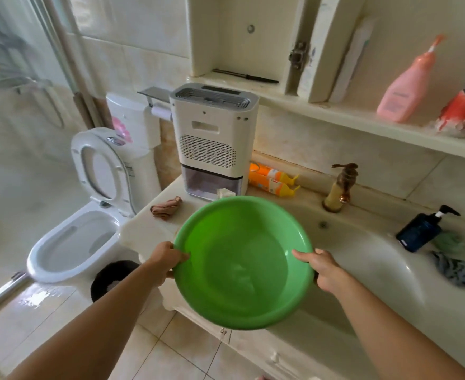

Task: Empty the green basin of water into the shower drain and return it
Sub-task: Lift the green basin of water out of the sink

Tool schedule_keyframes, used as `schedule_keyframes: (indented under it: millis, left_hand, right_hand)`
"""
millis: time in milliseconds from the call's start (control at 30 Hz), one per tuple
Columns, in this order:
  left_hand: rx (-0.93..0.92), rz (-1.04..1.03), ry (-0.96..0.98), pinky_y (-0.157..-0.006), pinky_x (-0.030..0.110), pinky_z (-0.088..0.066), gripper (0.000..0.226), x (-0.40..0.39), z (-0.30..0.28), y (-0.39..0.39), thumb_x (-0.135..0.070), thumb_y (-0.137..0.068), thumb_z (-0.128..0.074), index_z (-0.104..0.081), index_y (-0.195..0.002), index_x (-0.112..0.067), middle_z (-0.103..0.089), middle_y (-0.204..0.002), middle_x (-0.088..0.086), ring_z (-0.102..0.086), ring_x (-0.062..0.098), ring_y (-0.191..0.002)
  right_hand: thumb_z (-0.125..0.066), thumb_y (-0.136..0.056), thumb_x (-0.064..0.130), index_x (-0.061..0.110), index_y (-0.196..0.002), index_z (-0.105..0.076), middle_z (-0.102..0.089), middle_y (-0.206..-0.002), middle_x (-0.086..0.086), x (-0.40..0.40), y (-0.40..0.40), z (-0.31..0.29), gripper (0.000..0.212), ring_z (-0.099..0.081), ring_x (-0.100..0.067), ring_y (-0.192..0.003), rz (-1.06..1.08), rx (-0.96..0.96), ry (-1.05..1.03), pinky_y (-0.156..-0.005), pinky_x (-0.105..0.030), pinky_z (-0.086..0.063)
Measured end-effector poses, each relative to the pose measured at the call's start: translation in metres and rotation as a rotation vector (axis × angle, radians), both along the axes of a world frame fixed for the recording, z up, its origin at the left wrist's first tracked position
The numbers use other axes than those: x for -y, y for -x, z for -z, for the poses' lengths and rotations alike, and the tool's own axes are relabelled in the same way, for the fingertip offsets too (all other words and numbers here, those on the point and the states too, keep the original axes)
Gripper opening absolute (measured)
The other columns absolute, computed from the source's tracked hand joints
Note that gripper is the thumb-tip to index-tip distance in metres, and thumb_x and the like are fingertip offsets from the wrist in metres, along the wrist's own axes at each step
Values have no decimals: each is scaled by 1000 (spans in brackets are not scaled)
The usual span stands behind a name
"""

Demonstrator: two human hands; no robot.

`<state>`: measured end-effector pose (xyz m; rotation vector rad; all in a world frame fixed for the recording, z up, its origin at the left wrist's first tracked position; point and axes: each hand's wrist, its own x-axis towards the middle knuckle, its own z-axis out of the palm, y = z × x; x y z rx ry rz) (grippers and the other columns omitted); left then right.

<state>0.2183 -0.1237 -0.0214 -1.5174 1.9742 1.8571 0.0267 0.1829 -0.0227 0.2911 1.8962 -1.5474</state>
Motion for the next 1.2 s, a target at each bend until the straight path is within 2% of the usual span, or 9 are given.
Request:
schedule_keyframes:
  millis: [133, 233, 333, 467, 567, 733, 933, 1100, 1200]
  left_hand:
    - [-14, -46, 1, -67, 43, -56, 28, 15, 4, -21, -8, -88, -69, -57, -113, -2, -65, -110, 19, -63, 31, -91]
    - [-24, -38, 20, -63, 37, -55, 26, 25, 6, -32, -14, -90, -66, -58, -112, -5, -66, -106, 15, -64, 25, -85]
    - [-18, -6, 62, -58, 30, -52, 24, 31, 8, -36, -19, -91, -65, -56, -111, -8, -64, -104, 11, -62, 21, -82]
    - [-37, -49, 131, -79, 38, -55, 29, 33, 16, -32, -12, -87, -66, -57, -113, -4, -62, -107, 15, -62, 30, -96]
    - [-88, -133, 93, -78, 40, -54, 29, 22, 24, -28, -9, -88, -60, -53, -116, -6, -61, -109, 16, -62, 31, -95]
    - [-128, -170, 206, -79, 47, -59, 19, 14, 40, -28, -26, -93, -59, -50, -105, -14, -62, -99, 9, -66, 30, -91]
    - [-125, -207, 280, -71, 44, -60, 30, 12, 46, -27, -45, -93, -55, -58, -100, -16, -67, -95, 12, -69, 29, -87]
    - [-157, -306, 250, -61, 36, -60, 35, 8, 45, -28, -56, -90, -53, -66, -89, -24, -72, -84, 6, -72, 22, -75]
    - [-170, -346, 215, -53, 28, -56, 33, 6, 43, -29, -56, -89, -56, -69, -88, -25, -74, -77, -1, -73, 15, -66]
  right_hand:
    - [-77, -81, 4, 4, -101, -63, -72, -103, -19, 26, -10, -2, 24, -69, -30, -88, -26, -23, -8, -70, -36, -54]
    - [-74, -83, 3, 3, -98, -63, -70, -107, -23, 42, -15, 5, 18, -68, -34, -93, -6, -34, -32, -80, -44, -55]
    - [-72, -86, 8, -3, -113, -62, -69, -111, -24, 50, -20, 16, 31, -68, -35, -95, 30, -34, -102, -90, -50, -54]
    - [-75, -85, 33, 7, -102, -64, -71, -102, -19, 58, -23, 27, 33, -69, -29, -84, 135, -133, -161, -80, -43, -57]
    - [-73, -76, 58, 6, -91, -64, -71, -86, -9, 57, -24, 36, 54, -70, -24, -76, 192, -174, -214, -75, -39, -59]
    - [-61, -72, 74, 8, -72, -61, -66, -70, -5, 56, -26, 42, 66, -62, -21, -60, 201, -251, -323, -58, -32, -50]
    - [-50, -84, 72, -4, -92, -70, -71, -88, -24, 54, -23, 47, 79, -66, -35, -83, 131, -314, -389, -80, -51, -54]
    - [-55, -90, 60, 8, -68, -61, -59, -57, -4, 52, -23, 50, 57, -52, -23, -55, 140, -342, -248, -56, -36, -42]
    - [-56, -91, 58, 8, -66, -60, -55, -53, -1, 49, -23, 56, 55, -45, -17, -48, 111, -357, -217, -54, -33, -39]
